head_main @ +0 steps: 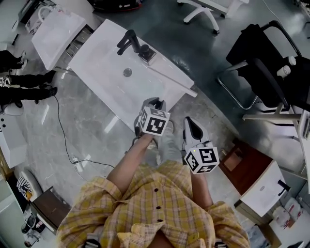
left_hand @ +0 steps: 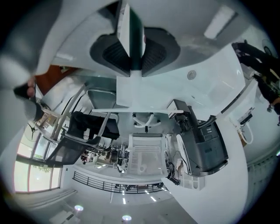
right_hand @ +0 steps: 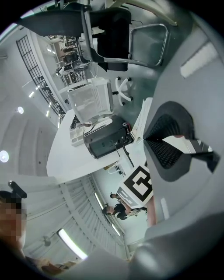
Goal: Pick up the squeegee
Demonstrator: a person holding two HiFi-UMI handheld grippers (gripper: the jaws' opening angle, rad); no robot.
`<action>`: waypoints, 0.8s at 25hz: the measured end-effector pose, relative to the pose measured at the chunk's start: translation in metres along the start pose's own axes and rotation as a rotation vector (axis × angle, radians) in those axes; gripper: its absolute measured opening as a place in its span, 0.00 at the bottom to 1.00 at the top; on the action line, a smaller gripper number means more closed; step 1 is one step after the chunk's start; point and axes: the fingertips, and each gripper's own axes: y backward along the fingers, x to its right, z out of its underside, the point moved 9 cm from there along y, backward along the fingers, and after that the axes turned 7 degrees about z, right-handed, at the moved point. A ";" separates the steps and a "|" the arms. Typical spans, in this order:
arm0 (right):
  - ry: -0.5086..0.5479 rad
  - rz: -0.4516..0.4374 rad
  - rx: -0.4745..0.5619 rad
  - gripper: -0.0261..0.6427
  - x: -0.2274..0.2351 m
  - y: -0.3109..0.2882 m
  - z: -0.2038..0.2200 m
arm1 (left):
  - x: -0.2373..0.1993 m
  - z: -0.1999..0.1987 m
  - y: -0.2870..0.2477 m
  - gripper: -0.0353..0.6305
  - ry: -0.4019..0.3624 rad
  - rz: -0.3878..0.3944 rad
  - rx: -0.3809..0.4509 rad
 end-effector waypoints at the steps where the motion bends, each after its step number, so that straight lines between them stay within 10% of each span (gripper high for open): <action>1: 0.005 0.002 0.002 0.04 -0.002 0.004 -0.001 | 0.002 0.000 0.007 0.18 0.007 0.001 0.019; 20: 0.095 0.002 0.108 0.04 -0.055 0.056 -0.026 | 0.021 0.011 0.130 0.18 0.018 -0.013 0.346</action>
